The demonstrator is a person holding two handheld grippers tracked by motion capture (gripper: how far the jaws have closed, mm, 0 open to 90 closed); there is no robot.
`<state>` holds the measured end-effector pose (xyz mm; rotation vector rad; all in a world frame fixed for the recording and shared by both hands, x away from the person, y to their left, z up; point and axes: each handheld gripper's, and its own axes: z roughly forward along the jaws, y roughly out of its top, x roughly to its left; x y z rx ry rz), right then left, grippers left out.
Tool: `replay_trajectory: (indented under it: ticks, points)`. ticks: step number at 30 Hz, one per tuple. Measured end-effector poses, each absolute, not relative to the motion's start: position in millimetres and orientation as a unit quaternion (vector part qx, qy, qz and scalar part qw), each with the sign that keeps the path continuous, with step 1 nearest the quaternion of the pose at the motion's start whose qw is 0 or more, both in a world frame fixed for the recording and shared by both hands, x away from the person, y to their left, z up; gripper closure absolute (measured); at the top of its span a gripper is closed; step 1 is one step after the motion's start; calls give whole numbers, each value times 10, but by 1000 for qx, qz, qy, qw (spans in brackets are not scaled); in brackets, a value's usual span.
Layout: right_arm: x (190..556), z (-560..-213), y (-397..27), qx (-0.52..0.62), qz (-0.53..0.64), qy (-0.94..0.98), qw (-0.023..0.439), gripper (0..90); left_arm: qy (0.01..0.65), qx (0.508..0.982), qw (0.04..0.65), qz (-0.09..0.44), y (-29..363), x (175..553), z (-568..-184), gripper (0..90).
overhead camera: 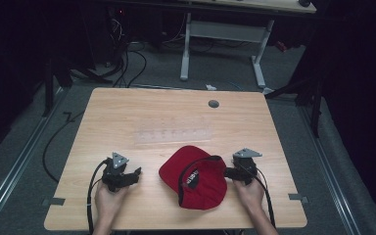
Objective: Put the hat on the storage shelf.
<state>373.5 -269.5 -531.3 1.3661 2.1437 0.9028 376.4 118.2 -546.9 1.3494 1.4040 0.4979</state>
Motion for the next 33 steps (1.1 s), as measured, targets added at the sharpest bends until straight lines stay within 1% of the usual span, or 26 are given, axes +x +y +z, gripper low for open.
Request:
replay_trajectory:
  ticks: [20, 25, 33]
  points:
    - [3730, -5311, -2690, 498, 324, 773, 221, 334, 590, 567, 536, 207, 1177, 3761, -5469, 286]
    - [3730, -5291, -2717, 509, 327, 768, 210, 355, 589, 568, 536, 207, 1177, 3760, -5469, 284]
    - [3661, -5250, -2794, 516, 347, 755, 207, 388, 589, 568, 536, 207, 1177, 3760, -5469, 284]
